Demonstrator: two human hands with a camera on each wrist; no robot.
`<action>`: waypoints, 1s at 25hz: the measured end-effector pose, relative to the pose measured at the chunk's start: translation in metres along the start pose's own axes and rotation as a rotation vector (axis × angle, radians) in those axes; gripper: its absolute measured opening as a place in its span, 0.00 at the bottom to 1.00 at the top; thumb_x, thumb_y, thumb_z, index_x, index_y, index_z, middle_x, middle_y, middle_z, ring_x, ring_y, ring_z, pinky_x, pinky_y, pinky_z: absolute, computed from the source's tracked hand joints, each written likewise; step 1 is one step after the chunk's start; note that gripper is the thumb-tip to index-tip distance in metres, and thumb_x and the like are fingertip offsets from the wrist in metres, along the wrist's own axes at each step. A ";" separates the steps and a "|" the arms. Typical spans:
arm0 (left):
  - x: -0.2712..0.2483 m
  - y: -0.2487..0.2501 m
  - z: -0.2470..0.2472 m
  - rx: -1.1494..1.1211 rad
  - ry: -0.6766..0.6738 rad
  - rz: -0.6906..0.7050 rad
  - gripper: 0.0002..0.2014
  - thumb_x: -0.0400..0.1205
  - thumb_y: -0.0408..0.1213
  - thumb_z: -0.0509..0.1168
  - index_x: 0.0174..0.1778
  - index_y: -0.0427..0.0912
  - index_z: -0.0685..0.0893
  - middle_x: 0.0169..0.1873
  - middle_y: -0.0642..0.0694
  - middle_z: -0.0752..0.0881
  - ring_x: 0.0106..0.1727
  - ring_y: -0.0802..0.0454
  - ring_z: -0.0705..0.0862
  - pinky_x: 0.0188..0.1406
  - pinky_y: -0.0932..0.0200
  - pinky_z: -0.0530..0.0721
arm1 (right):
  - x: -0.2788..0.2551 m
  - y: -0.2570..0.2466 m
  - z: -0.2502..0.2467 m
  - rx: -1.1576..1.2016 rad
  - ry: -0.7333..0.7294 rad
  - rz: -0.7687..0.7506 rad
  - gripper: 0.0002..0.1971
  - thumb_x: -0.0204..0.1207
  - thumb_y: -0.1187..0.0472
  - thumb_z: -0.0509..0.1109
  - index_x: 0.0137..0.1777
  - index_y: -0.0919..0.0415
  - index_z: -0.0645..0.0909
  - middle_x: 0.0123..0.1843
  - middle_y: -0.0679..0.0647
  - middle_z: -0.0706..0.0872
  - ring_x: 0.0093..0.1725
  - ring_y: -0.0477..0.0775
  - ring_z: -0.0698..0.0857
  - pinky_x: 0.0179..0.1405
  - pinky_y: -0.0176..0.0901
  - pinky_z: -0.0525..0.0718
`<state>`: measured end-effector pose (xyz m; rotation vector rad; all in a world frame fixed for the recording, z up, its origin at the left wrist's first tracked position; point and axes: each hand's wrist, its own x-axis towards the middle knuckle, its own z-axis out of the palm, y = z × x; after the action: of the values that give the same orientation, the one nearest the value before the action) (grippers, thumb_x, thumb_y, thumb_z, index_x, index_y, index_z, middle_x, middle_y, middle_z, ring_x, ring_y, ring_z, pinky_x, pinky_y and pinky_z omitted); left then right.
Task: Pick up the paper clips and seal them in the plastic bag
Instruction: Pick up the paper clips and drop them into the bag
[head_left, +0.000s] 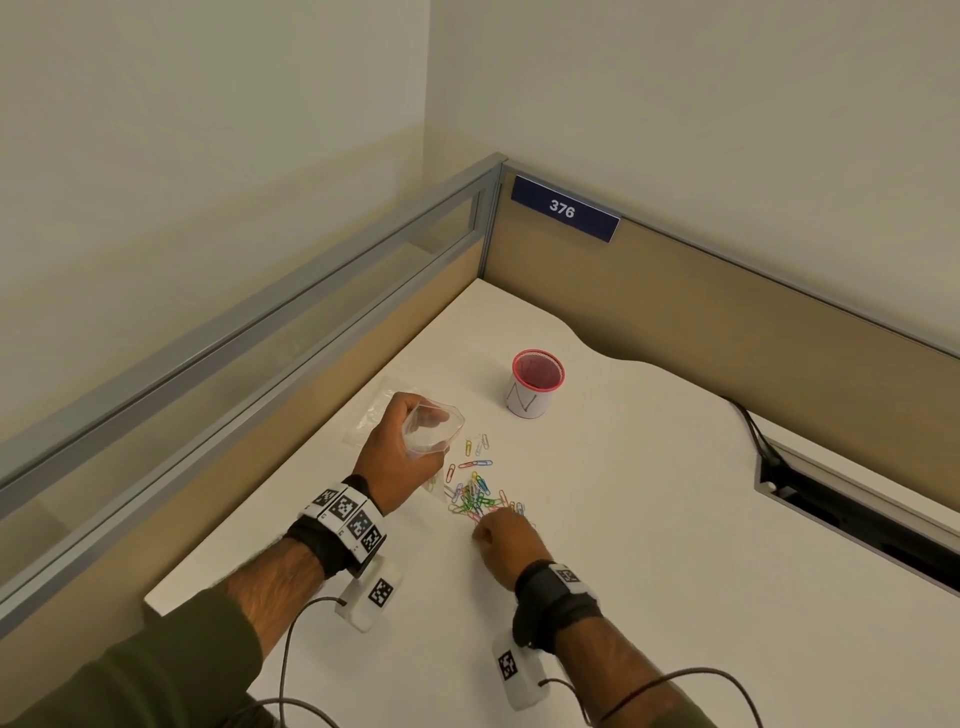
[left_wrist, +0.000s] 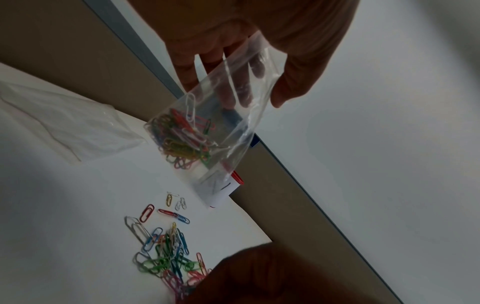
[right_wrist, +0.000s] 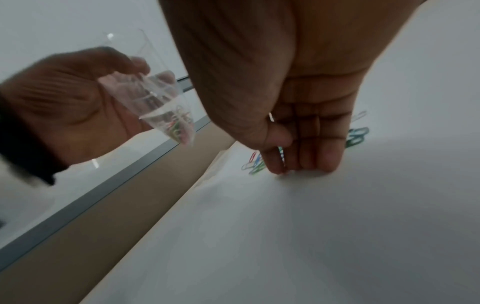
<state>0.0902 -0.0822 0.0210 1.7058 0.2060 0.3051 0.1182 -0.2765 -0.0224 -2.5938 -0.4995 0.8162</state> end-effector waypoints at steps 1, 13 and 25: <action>0.000 0.000 0.000 -0.001 -0.005 0.001 0.25 0.72 0.35 0.78 0.62 0.45 0.76 0.61 0.49 0.87 0.68 0.53 0.84 0.66 0.49 0.87 | 0.003 0.004 -0.008 0.022 0.074 0.004 0.11 0.80 0.63 0.62 0.54 0.61 0.86 0.56 0.57 0.87 0.53 0.56 0.84 0.54 0.40 0.80; -0.001 -0.003 -0.002 0.014 0.025 -0.006 0.24 0.75 0.30 0.79 0.63 0.43 0.77 0.60 0.50 0.87 0.66 0.57 0.84 0.58 0.70 0.84 | 0.031 0.024 -0.007 -0.295 0.089 0.044 0.30 0.68 0.44 0.76 0.68 0.53 0.74 0.65 0.57 0.73 0.65 0.60 0.74 0.58 0.55 0.83; 0.005 -0.003 -0.003 0.045 0.014 -0.014 0.25 0.75 0.27 0.78 0.64 0.45 0.76 0.60 0.50 0.87 0.66 0.59 0.84 0.59 0.71 0.83 | 0.039 0.028 -0.025 -0.146 0.178 0.082 0.10 0.79 0.64 0.64 0.52 0.62 0.86 0.55 0.59 0.88 0.54 0.59 0.86 0.55 0.45 0.84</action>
<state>0.0942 -0.0772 0.0189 1.7462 0.2364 0.3040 0.1693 -0.2905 -0.0338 -2.8047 -0.4174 0.5853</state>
